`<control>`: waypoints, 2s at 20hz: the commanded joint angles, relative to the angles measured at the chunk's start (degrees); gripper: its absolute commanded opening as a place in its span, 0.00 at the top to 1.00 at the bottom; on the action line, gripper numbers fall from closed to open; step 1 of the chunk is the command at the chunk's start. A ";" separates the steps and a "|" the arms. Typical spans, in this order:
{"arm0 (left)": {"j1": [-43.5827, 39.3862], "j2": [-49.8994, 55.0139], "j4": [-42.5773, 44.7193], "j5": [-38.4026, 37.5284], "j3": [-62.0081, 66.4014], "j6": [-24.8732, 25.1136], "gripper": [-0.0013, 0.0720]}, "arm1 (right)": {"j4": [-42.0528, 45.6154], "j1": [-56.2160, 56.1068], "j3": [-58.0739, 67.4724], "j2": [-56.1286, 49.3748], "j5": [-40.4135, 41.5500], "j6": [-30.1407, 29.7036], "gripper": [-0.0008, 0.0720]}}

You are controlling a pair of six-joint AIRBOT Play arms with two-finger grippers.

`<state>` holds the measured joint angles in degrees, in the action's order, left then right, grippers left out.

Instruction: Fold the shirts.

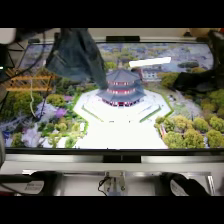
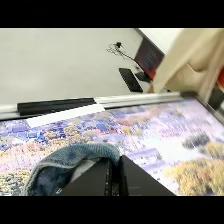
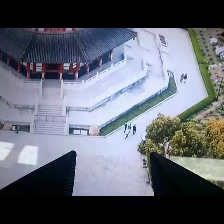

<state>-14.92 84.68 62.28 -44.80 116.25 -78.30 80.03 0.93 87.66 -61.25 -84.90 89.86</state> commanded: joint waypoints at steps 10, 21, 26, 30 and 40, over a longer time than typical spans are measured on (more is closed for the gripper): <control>-31.17 -10.08 11.26 0.79 -38.66 -17.53 0.88 | 2.21 -0.04 -6.43 11.41 -4.72 2.93 0.17; -15.65 -1.40 19.74 -26.14 -25.24 -14.84 0.00 | -12.72 -0.04 -22.56 1.73 11.87 0.79 0.06; 1.33 -2.34 20.52 -34.42 -30.47 -14.71 0.01 | -23.67 -0.09 -22.56 -12.68 19.32 -1.70 0.06; 4.04 -2.34 10.19 -32.39 -45.00 -13.57 0.01 | -31.78 -1.20 -22.56 -24.04 18.99 -5.95 0.06; -1.99 -2.34 -1.29 -16.70 -54.84 -12.22 0.71 | -37.79 -16.46 -22.53 -36.94 28.63 -9.09 0.30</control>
<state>-16.40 82.37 63.64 -65.04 62.37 -90.78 46.04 -13.26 65.14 -95.07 -58.35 82.32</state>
